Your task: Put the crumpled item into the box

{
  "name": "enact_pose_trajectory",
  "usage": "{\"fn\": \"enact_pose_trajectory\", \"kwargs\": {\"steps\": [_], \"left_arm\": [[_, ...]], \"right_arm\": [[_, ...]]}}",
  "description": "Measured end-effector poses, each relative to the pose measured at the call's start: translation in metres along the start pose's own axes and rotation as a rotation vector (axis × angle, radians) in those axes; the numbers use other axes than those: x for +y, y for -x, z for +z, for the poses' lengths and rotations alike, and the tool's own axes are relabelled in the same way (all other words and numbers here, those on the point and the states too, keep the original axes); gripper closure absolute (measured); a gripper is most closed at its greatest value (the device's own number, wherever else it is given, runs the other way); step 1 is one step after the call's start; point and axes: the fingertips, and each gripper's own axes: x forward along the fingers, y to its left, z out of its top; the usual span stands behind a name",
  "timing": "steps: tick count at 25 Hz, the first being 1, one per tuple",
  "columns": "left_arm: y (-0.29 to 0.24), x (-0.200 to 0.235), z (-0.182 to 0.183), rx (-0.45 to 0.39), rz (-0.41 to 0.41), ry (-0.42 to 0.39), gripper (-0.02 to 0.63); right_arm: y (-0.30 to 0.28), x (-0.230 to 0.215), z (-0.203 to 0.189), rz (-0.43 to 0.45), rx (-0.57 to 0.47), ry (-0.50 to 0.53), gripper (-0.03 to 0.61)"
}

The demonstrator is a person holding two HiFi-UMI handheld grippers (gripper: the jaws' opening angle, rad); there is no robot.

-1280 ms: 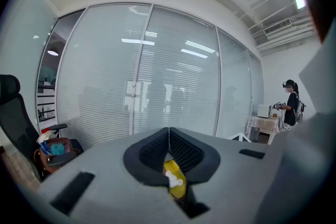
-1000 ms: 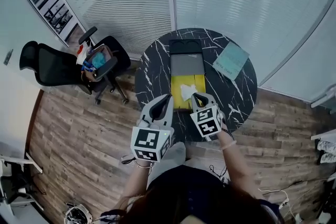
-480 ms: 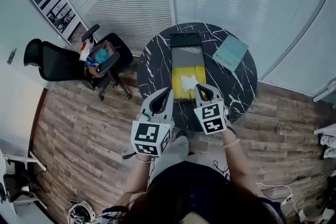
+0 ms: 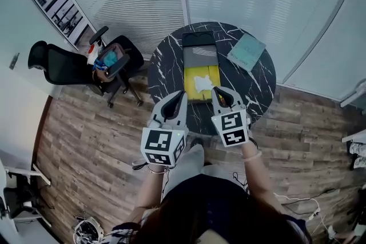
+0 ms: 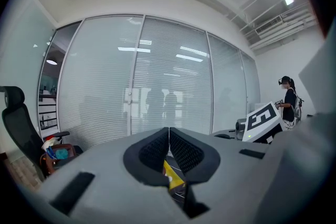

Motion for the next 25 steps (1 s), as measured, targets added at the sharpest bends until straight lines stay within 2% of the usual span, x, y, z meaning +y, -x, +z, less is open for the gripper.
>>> {"fn": "enact_pose_trajectory", "kwargs": {"steps": [10,25], "left_arm": [[0.017,-0.017,0.003,-0.011,0.02,-0.011,0.586],[0.035,-0.029,-0.001,-0.005,0.001,-0.017,0.586]], "right_arm": [[0.039,0.002,0.013,-0.015,-0.063,-0.006,0.554],[0.077,0.014,0.028,-0.061,-0.133,0.012,0.554]]}}
